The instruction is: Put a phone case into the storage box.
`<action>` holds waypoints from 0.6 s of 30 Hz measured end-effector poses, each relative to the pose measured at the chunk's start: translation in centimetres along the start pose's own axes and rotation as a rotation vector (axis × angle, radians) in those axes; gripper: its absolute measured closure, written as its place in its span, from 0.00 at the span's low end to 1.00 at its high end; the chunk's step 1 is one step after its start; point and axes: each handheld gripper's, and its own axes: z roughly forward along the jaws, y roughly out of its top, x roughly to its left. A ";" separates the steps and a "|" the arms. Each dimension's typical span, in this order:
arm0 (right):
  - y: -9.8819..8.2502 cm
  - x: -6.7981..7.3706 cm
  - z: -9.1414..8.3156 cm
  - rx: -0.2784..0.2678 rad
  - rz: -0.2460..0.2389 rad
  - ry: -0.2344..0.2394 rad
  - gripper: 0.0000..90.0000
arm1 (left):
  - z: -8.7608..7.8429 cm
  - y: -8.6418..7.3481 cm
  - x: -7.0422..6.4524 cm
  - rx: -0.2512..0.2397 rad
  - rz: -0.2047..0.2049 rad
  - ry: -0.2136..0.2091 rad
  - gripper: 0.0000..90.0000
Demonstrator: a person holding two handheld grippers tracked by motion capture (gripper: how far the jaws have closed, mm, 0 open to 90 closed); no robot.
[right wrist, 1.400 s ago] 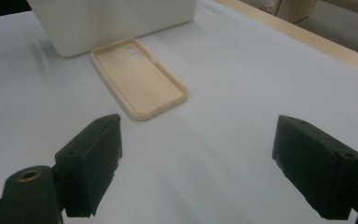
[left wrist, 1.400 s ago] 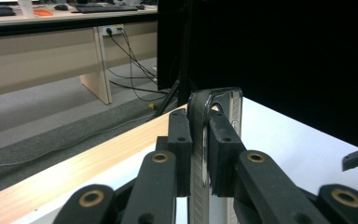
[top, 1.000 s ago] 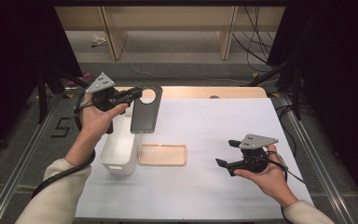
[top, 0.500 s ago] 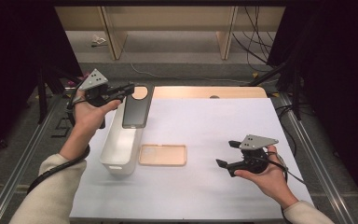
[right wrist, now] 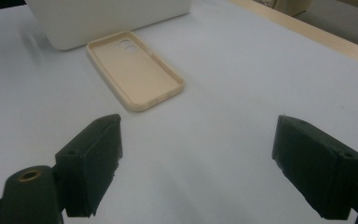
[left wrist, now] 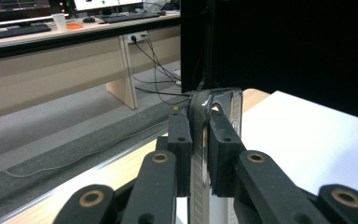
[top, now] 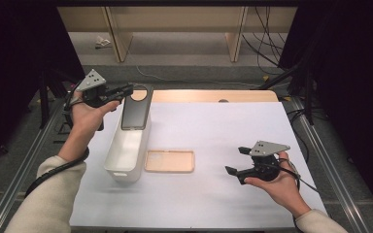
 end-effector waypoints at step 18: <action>-0.1 0.0 0.0 0.002 0.005 0.007 0.19 | 0.5 0.0 2.0 -0.012 -0.009 0.015 0.90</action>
